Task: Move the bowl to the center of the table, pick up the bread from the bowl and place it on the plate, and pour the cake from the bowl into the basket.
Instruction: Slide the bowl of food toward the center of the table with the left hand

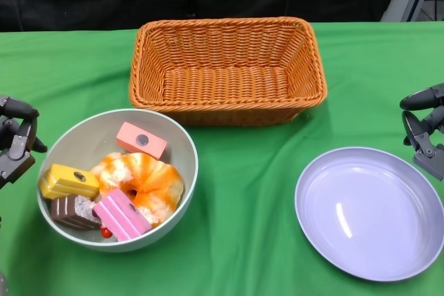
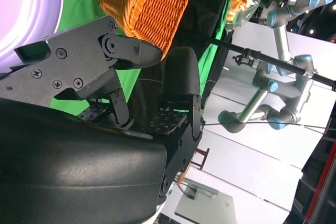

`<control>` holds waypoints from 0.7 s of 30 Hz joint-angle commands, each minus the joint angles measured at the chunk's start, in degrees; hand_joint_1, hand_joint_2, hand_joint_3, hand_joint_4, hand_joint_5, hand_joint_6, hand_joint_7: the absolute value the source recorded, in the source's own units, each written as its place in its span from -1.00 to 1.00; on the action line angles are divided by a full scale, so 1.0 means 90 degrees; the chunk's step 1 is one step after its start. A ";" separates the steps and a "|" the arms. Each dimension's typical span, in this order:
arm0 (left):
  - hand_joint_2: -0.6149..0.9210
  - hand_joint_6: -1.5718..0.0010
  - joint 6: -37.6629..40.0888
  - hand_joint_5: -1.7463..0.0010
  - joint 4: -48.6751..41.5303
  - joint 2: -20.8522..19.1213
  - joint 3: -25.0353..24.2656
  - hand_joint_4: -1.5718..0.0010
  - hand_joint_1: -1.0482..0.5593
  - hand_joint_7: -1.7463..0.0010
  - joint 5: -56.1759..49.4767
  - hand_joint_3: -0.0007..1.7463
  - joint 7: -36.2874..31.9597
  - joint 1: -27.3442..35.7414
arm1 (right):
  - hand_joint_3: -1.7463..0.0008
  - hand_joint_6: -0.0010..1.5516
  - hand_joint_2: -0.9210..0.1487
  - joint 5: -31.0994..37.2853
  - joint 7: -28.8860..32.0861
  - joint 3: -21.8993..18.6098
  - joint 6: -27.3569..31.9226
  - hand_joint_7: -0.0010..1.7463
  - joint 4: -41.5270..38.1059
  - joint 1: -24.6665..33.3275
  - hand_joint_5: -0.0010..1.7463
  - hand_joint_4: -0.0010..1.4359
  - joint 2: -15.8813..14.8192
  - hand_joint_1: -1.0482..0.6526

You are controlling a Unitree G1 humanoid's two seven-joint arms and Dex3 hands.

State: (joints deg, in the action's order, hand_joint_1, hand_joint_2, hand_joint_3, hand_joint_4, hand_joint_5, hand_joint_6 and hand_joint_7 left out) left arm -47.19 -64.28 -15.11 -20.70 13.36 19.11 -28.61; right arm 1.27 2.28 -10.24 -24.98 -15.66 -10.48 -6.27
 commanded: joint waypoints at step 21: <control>0.83 0.20 0.0162 -0.97 0.0064 -0.0250 0.0080 0.14 0.07 -0.54 -0.0262 -0.24 -0.0415 0.0017 | 0.32 -0.13 -0.64 0.0039 0.0031 -0.0019 -0.0136 0.43 -0.0017 0.0026 0.81 0.01 -0.0105 0.08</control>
State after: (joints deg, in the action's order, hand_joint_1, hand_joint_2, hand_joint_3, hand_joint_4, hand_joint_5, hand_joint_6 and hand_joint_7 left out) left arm -46.43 -64.26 -15.70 -20.02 11.43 16.79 -28.60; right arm 1.53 2.29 -10.24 -25.19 -15.70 -10.48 -6.28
